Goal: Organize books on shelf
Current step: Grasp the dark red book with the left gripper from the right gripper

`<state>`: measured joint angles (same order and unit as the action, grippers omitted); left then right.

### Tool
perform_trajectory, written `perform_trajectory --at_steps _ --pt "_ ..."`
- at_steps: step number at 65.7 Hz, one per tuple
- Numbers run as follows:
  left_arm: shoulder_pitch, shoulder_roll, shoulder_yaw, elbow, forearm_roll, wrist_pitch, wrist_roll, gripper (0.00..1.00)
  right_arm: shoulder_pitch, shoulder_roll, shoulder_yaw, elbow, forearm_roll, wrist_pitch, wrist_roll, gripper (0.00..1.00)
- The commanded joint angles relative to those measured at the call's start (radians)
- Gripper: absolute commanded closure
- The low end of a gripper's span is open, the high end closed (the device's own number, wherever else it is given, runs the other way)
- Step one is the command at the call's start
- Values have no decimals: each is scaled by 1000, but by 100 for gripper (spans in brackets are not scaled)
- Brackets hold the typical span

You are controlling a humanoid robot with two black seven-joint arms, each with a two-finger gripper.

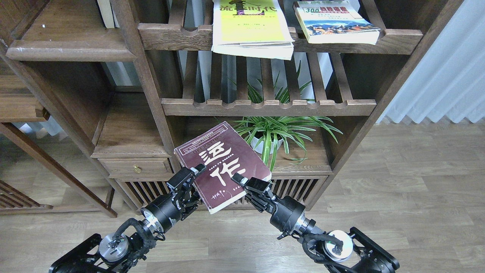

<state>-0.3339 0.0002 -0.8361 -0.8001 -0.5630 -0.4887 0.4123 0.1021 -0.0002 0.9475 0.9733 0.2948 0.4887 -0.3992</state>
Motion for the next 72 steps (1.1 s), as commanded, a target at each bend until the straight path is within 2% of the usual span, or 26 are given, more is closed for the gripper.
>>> perform_trajectory --at_steps 1,11,14,17,20,25,35,37,38,41,62,66,72 --pt "-10 0 3 -1 6 0 2 0 -1 0 -13 -2 -2 0 2 95" --pt "-17 0 15 1 8 0 3 6 -1 0 -12 -2 -3 0 2 95" --pt "-17 0 14 2 6 0 2 13 -1 0 -12 -2 -2 0 2 95" --pt "-17 0 3 5 5 0 0 26 -1 0 -12 -2 -2 0 2 95" --pt "-17 0 3 10 3 0 0 33 -1 0 -12 -2 -2 0 3 95" --pt "-17 0 3 18 2 0 0 52 -1 0 -12 -2 -3 0 3 95" --pt "-17 0 15 21 5 0 6 73 1 0 -13 -2 -2 0 3 95" --pt "-17 0 15 22 5 0 6 79 -1 0 -13 -2 -2 0 3 95" --pt "-17 0 14 25 5 0 6 87 -1 0 -13 -2 -2 0 3 95" --pt "-17 0 12 36 3 0 6 93 -1 0 -13 -2 -2 0 2 95" --pt "-20 0 22 48 6 0 23 97 1 0 -12 -2 -3 0 3 94" --pt "-17 0 23 48 6 0 33 97 1 0 -12 -10 -5 0 8 88" --pt "-7 0 23 48 6 0 54 97 2 0 -4 -28 -11 0 28 70"
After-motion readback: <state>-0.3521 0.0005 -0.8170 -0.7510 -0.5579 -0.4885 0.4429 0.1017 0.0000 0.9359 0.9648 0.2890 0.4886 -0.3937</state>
